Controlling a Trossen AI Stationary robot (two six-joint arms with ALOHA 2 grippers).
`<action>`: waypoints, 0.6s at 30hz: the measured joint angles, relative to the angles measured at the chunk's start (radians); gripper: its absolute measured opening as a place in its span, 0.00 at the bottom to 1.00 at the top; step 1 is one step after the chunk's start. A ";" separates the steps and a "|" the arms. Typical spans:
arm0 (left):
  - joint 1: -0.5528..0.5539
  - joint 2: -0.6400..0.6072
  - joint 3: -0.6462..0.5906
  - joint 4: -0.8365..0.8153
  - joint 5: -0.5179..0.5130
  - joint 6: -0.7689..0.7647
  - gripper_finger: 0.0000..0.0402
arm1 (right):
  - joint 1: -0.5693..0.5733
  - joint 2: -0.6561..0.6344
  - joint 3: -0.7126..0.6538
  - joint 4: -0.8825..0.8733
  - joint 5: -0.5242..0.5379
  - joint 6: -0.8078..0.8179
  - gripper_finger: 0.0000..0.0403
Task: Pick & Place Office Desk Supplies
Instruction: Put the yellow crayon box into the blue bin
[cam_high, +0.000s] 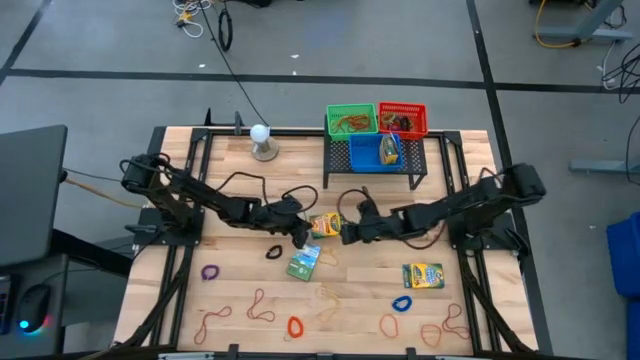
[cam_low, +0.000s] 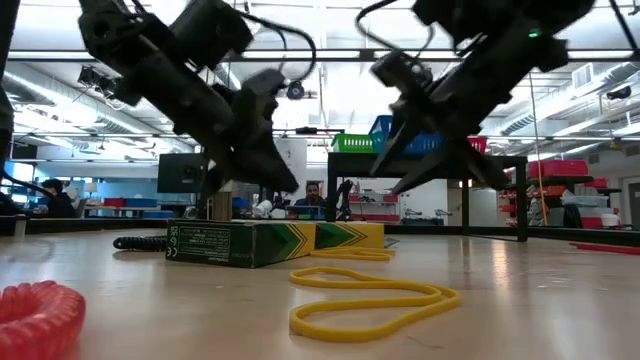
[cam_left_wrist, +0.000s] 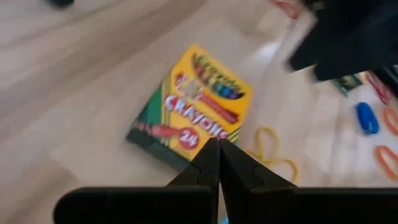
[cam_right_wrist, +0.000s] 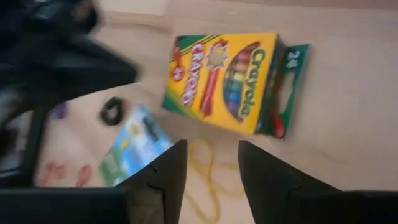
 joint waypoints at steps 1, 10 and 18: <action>-0.001 -0.015 -0.007 0.001 -0.001 0.022 0.02 | -0.008 0.024 0.026 -0.028 0.010 -0.001 0.39; -0.014 -0.116 -0.226 0.407 0.038 0.088 0.01 | -0.045 0.177 0.242 -0.286 0.112 0.003 0.39; -0.013 -0.128 -0.352 0.582 0.058 0.084 0.01 | -0.058 0.264 0.280 -0.284 0.087 0.062 0.38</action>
